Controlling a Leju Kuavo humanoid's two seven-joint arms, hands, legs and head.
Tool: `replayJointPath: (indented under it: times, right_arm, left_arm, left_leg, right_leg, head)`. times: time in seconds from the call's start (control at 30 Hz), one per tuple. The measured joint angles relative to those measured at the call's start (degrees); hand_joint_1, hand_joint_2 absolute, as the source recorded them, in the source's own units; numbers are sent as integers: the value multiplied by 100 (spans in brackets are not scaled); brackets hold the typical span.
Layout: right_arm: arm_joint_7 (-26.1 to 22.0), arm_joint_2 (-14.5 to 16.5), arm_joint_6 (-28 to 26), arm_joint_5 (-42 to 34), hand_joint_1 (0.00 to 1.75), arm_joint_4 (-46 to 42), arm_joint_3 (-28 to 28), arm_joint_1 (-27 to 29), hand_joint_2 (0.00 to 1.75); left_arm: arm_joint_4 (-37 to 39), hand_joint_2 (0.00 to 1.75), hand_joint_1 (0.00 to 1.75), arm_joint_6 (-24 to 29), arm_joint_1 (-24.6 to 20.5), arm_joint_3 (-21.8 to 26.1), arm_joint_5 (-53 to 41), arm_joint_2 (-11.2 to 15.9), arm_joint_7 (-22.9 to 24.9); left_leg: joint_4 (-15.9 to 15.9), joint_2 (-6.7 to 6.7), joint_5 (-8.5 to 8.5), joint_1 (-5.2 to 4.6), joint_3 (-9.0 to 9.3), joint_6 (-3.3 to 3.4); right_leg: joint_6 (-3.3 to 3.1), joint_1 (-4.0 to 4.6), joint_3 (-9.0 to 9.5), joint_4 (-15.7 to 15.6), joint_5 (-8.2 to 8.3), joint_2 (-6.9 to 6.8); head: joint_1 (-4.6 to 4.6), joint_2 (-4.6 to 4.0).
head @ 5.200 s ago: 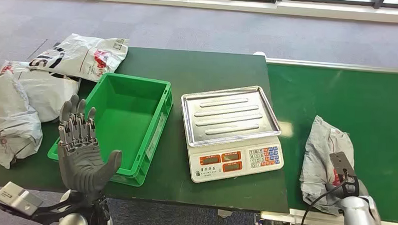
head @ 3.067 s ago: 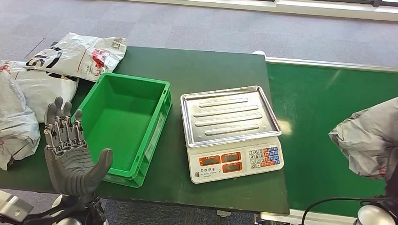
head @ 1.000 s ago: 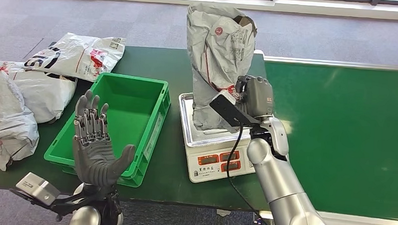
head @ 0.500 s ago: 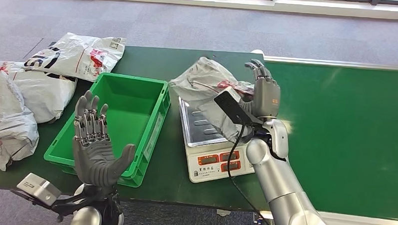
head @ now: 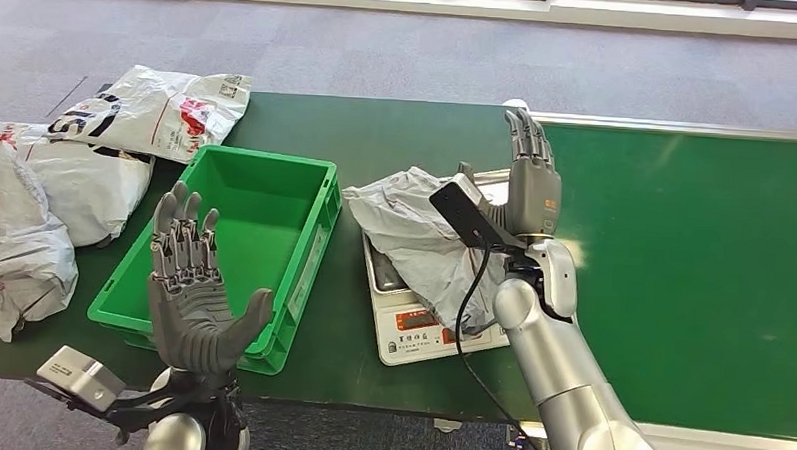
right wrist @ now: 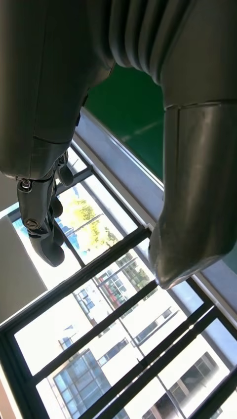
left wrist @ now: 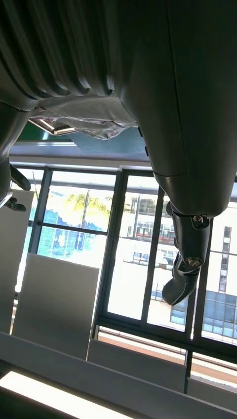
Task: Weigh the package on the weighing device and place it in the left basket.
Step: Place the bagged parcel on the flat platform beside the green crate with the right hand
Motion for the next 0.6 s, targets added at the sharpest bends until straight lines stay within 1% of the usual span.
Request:
replayJointPath:
  times: [0.5,0.6]
  right_arm:
    - [16,-18,-25,-48,0,41,-4,-3,0]
    - [-100,-36,-162,-155,0,-30,-25,32,131]
  left_arm:
    - [23,175,0,-31,0,-49,7,4,0]
    - [26,175,0,-25,-1,-51,-12,4,0]
  left_leg:
    - [0,0,0,0,0,0]
    - [1,0,0,0,2,0]
  right_leg:
    - [0,0,0,0,0,0]
    - [0,0,-2,0,0,1]
  head:
    - [0,0]
    - [0,0]
